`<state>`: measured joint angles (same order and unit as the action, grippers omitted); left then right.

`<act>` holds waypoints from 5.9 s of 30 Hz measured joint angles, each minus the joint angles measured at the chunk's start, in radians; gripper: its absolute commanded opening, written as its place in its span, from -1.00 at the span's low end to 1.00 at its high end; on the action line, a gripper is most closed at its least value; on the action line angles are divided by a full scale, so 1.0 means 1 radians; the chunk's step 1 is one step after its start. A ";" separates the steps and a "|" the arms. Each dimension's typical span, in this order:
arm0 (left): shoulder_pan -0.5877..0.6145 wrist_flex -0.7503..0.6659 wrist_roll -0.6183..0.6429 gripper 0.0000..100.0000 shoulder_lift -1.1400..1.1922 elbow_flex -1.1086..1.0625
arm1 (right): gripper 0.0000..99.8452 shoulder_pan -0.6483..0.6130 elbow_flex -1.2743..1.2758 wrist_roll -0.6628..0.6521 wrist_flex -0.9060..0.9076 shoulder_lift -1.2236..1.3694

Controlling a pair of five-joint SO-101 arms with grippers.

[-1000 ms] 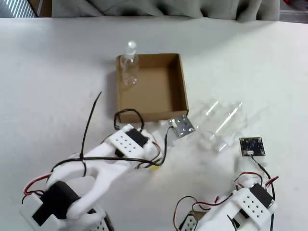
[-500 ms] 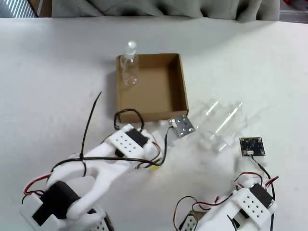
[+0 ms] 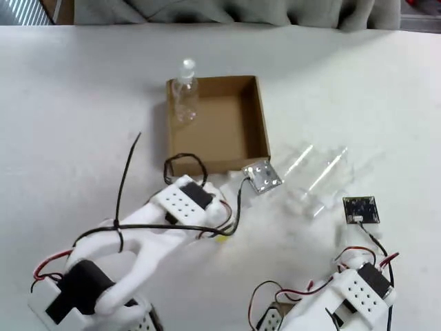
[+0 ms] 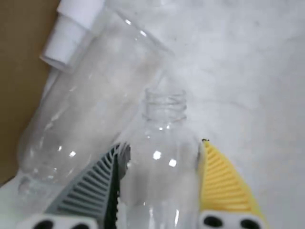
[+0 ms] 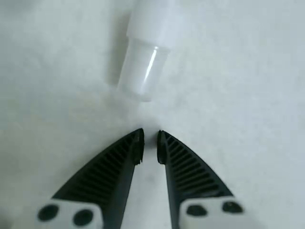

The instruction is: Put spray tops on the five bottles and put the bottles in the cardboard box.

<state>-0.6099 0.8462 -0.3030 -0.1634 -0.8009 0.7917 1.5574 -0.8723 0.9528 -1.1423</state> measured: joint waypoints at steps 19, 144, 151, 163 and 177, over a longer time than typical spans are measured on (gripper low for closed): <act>0.155 0.051 0.025 -0.96 -0.236 0.002 | -0.91 0.000 0.000 0.000 0.000 0.000; 0.559 0.577 0.003 -0.96 -1.270 -0.049 | -0.91 0.000 0.000 0.000 0.000 0.000; 0.542 0.577 0.003 -0.96 -1.270 -0.049 | -0.91 0.000 0.000 0.000 0.000 0.000; 0.534 0.577 0.003 -0.96 -1.270 -0.021 | -0.91 0.000 0.000 0.000 0.000 0.000; 0.535 0.643 0.046 -0.96 -1.275 0.374 | -0.91 -0.002 0.000 0.000 0.000 0.000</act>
<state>-0.0744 1.4891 -0.2570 -1.4385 -0.4266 0.7902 1.5574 -0.8723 0.9528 -1.1423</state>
